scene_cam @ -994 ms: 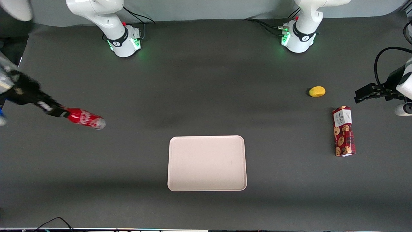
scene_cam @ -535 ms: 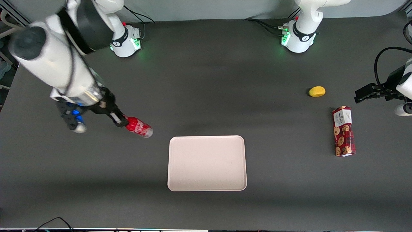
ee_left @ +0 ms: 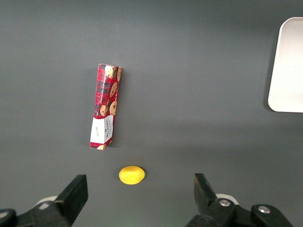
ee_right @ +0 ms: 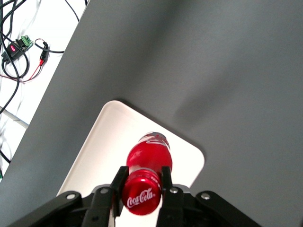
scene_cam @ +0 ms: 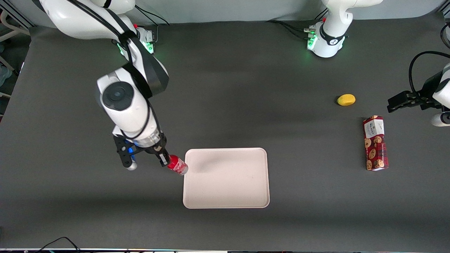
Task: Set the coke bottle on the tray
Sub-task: 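Lower the bottle upright onto the tray and open the right gripper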
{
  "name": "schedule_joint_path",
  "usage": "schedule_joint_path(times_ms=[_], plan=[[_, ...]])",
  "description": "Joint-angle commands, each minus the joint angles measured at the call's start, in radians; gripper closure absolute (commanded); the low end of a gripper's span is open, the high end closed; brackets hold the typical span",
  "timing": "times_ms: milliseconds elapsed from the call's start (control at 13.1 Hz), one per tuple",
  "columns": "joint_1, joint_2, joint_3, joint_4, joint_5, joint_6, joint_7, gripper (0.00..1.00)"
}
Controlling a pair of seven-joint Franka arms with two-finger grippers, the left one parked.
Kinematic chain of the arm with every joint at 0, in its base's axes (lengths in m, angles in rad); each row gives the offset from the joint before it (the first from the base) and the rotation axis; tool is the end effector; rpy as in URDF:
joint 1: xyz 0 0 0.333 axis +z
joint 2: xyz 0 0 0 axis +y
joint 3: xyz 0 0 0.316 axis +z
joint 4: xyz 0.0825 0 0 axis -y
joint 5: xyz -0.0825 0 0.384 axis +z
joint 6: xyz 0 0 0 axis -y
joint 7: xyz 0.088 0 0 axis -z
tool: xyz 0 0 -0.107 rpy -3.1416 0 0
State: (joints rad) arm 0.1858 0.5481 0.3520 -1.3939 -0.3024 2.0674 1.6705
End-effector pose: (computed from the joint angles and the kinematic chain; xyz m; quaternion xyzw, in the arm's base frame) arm 0.6522 0.3116 0.4201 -0.8560 0.5083 -0.0805 0.0486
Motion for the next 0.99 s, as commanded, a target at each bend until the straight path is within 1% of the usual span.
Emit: schedule_joint_path(times_ms=[0, 229, 382, 459, 535, 917], plan=[[0.03, 0.093, 0.012, 0.079, -0.063, 0.057, 0.103, 1.0], [0.058, 0.162, 0.01, 0.111, -0.141, 0.085, 0.164, 1.0], [0.058, 0.184, 0.007, 0.11, -0.158, 0.108, 0.157, 1.0], [0.058, 0.19, 0.007, 0.108, -0.185, 0.106, 0.163, 1.0], [0.058, 0.202, 0.007, 0.108, -0.199, 0.106, 0.164, 1.0], [0.057, 0.216, 0.005, 0.107, -0.204, 0.106, 0.16, 1.0]])
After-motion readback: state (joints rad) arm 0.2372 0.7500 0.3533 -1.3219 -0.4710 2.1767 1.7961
